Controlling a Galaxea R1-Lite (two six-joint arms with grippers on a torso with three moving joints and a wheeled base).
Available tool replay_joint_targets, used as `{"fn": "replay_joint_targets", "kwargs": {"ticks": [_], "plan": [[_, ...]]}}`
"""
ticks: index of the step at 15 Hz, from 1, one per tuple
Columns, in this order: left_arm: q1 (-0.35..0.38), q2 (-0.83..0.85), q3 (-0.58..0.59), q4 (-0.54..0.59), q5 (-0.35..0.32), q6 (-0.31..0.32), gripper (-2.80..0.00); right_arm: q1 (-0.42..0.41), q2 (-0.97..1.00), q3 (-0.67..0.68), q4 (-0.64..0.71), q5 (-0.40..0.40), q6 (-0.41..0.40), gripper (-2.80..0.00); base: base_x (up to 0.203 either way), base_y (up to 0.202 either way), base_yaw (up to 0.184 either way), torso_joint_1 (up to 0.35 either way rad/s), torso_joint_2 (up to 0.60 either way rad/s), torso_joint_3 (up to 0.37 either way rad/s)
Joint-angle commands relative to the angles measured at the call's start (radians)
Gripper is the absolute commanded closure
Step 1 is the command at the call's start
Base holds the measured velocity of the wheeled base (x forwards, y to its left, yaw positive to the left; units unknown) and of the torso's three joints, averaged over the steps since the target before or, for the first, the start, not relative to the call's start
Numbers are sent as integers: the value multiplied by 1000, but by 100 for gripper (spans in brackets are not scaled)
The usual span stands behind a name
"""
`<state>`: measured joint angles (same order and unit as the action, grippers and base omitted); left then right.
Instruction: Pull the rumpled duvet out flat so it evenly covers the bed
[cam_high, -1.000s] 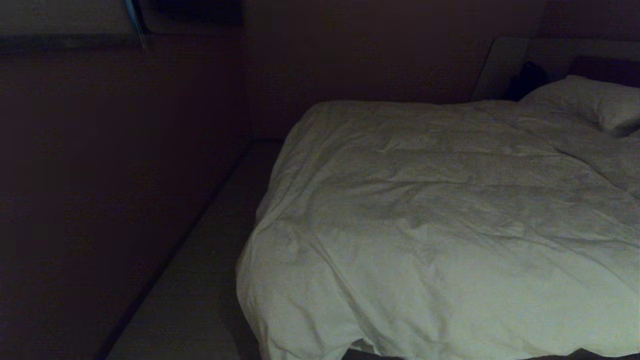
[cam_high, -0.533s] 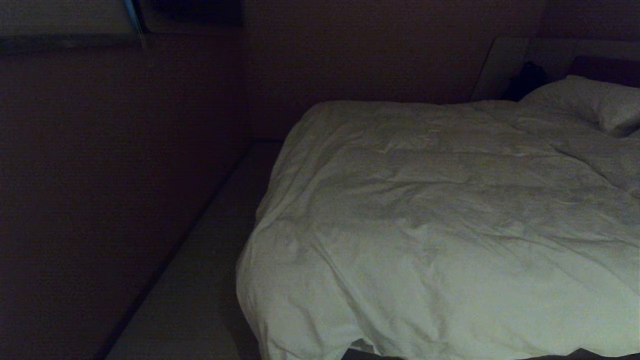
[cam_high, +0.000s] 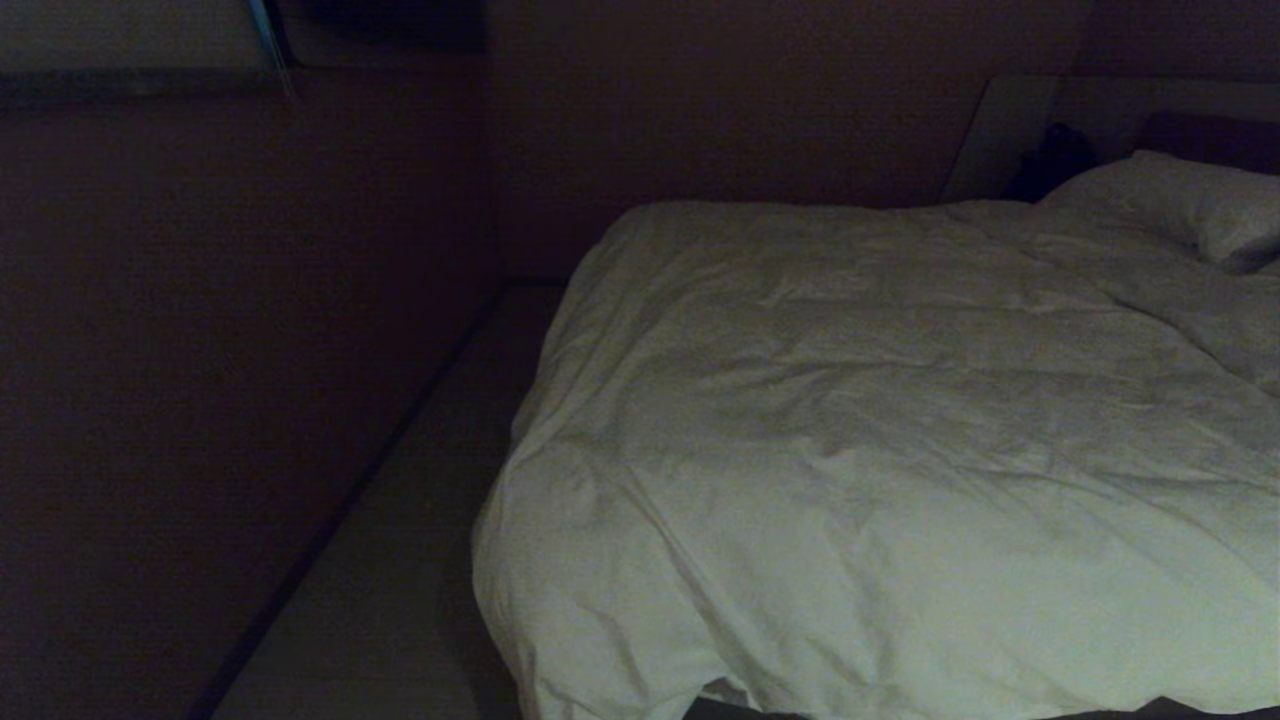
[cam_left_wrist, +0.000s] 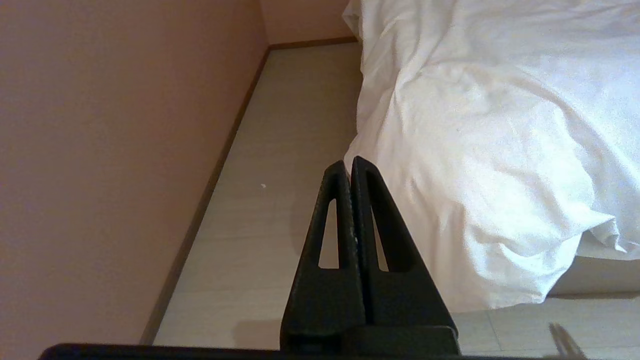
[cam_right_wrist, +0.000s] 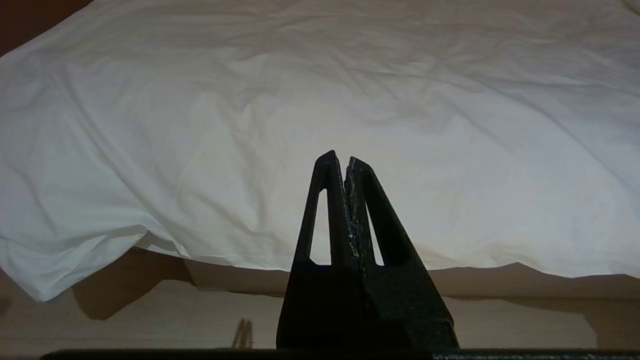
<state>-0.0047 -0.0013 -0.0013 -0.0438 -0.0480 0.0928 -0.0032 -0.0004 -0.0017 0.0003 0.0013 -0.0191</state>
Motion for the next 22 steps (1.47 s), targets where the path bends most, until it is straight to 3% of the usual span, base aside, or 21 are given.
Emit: {"fn": "replay_joint_targets", "kwargs": {"ticks": [1,15,22], "plan": [[0,1,1,13,4,1,0,0,0,0,0,0,-1,0,0,0,0,0,0,0],[2,1,0,47,7,2,0,0,0,0,0,0,-1,0,0,0,0,0,0,0],[2,1,1,47,7,2,0,0,0,0,0,0,-1,0,0,165,1,2,1,2]]}}
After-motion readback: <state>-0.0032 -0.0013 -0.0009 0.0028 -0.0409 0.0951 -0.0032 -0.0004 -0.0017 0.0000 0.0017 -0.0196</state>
